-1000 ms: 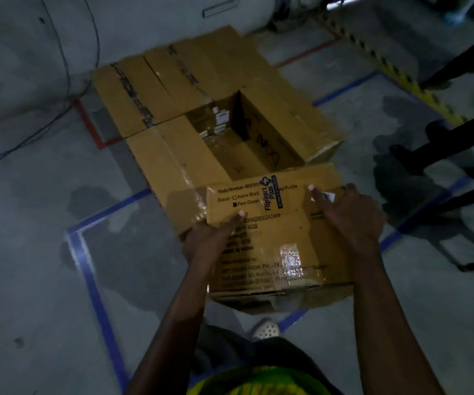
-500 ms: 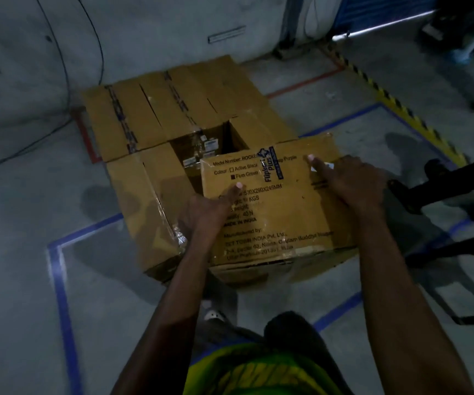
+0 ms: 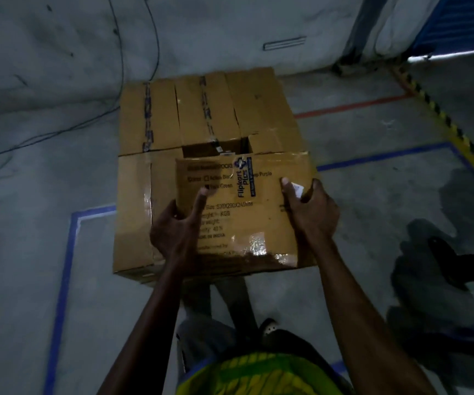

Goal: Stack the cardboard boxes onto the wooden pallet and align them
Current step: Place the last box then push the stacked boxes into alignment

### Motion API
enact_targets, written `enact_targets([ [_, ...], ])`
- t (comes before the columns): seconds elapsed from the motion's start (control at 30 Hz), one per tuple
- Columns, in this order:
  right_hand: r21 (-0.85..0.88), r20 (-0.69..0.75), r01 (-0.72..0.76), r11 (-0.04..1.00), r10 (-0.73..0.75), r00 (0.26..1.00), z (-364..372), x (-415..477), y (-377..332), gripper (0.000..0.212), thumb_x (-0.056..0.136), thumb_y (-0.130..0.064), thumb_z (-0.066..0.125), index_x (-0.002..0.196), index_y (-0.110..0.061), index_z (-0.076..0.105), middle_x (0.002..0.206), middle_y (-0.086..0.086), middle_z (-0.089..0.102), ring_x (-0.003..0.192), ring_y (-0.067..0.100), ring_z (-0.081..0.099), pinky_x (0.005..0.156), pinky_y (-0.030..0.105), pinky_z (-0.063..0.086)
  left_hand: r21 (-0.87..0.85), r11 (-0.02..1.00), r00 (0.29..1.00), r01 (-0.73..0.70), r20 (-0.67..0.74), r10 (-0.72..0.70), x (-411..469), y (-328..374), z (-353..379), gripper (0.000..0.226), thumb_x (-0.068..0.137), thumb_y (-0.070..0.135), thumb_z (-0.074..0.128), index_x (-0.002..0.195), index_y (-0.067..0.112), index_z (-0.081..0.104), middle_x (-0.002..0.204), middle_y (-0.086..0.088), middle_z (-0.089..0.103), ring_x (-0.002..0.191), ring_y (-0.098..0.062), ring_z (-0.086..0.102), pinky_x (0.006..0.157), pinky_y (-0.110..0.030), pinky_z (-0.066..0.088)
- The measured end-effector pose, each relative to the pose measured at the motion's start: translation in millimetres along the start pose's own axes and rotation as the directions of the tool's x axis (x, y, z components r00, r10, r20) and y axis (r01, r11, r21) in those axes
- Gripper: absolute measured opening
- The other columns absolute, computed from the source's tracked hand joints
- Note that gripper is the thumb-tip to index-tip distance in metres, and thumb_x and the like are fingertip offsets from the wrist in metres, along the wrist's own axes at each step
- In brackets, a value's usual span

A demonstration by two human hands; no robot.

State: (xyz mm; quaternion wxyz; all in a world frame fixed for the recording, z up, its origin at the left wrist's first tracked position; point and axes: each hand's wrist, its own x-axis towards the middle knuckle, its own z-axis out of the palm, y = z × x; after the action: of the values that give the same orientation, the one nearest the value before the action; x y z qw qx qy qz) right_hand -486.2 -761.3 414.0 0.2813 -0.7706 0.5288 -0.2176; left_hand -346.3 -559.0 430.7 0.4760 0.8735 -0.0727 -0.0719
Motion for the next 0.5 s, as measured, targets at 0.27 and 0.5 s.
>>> enact_targets([
  [0.27,0.145,0.486,-0.376,0.915,0.265,0.833,86.1,-13.9,89.7,0.079,0.089,-0.078,0.038,0.150,-0.028,0.035,0.142,0.004,0.055,0.126,0.032,0.056,0.092,0.039,0.045,-0.290,0.872,0.918,0.395,0.174,-0.358,1.1,-105.7,65.4,0.037,0.099,0.054,0.052,0.116,0.029,0.073,0.107,0.006,0.073,0.111,-0.024,0.067,0.077,-0.032,0.056],
  [0.5,0.196,0.681,-0.848,0.493,0.554,0.479,155.6,-40.3,148.1,0.076,0.093,-0.074,0.041,0.154,-0.030,0.029,0.152,0.004,0.041,0.128,0.037,0.053,0.095,0.062,0.053,-0.196,0.636,0.661,0.747,0.331,-0.674,12.1,-163.8,104.4,0.063,0.089,0.068,0.056,0.132,0.023,0.060,0.122,0.002,0.062,0.105,-0.025,0.058,0.081,-0.040,0.054],
])
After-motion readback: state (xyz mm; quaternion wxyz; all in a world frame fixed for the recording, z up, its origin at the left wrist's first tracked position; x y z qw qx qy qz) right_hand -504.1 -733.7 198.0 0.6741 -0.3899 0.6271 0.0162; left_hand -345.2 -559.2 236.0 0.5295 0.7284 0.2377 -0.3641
